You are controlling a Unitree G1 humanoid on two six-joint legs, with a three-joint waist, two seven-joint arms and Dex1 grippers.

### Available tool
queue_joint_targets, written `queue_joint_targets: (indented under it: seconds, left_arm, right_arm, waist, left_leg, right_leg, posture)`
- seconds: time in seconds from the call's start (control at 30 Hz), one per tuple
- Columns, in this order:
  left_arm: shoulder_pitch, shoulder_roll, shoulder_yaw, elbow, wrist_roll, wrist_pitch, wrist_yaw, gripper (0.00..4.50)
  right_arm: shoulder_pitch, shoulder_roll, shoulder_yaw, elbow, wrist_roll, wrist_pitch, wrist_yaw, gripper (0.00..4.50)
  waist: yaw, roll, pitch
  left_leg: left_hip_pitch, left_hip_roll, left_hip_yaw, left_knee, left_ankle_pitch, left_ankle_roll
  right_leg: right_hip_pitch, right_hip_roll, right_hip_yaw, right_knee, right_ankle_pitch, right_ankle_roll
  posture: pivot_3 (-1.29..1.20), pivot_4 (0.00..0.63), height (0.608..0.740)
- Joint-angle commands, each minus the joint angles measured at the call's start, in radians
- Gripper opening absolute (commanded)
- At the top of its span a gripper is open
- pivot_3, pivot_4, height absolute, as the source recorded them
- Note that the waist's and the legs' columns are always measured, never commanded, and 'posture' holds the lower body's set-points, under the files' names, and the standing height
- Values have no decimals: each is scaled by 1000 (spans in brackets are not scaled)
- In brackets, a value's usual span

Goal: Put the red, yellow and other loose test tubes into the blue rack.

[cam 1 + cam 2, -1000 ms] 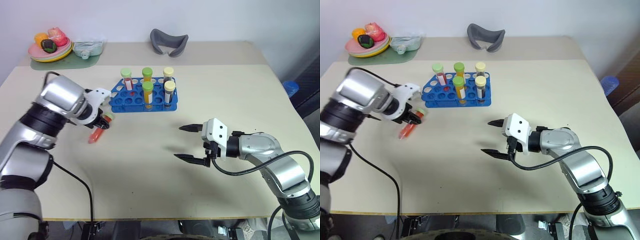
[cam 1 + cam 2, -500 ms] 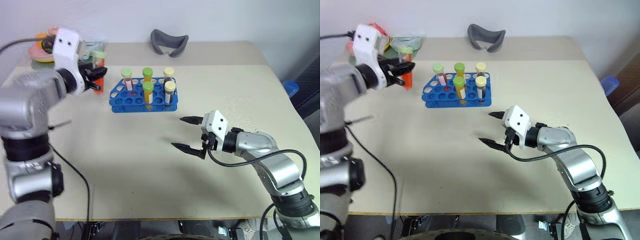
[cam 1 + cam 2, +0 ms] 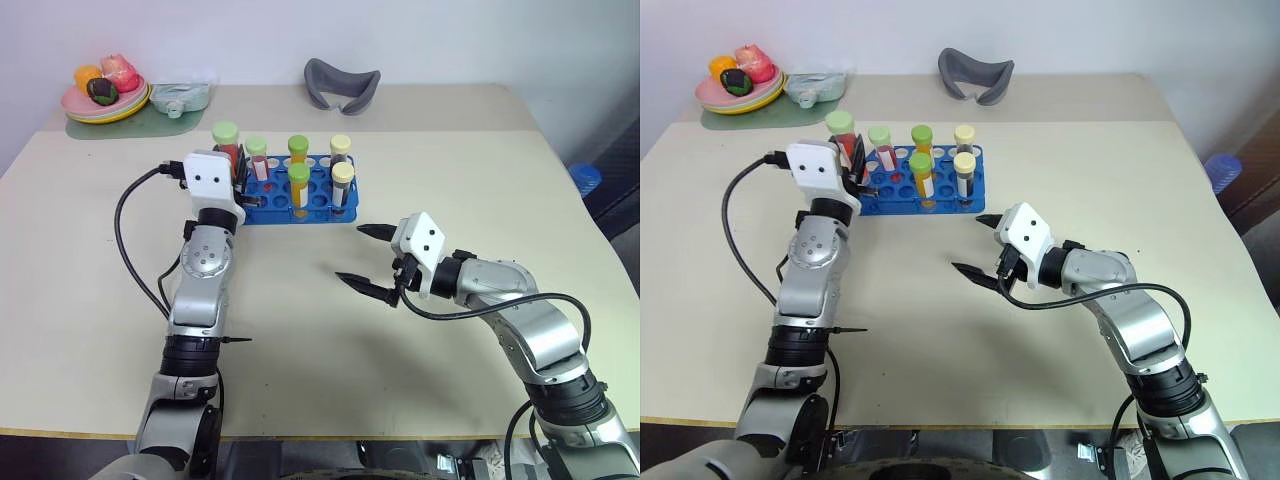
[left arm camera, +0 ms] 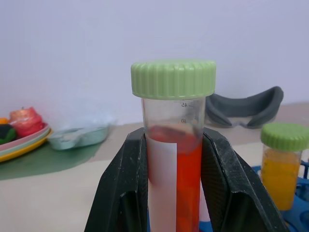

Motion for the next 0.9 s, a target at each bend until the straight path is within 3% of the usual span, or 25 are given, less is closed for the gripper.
queue_joint_targets:
  seconds: [0.03,0.53,0.9]
  left_arm:
    - [-34,-6,-2,45,11,-82,-4,1125]
    - [-8,-77,-35,53,9,-85,-28,1125]
    - [12,-65,-37,37,41,-75,-12,1125]
  right_arm:
    - [-1,-6,-28,-45,4,2,-13,4500]
    - [0,-7,-32,-57,7,9,-27,4500]
    - [-5,2,-24,-50,5,4,-30,4500]
  waist:
    - [-2,0,0]
    - [-3,0,0]
    - [-3,0,0]
  left_leg:
    - [0,0,0,0,0,0]
    - [0,0,0,0,0,0]
    - [1,0,-1,0,0,0]
  right_leg:
    - [0,0,0,0,0,0]
    - [0,0,0,0,0,0]
    - [1,0,0,0,0,0]
  posture:
    - [0,150,740]
    - [0,150,740]
    - [0,150,740]
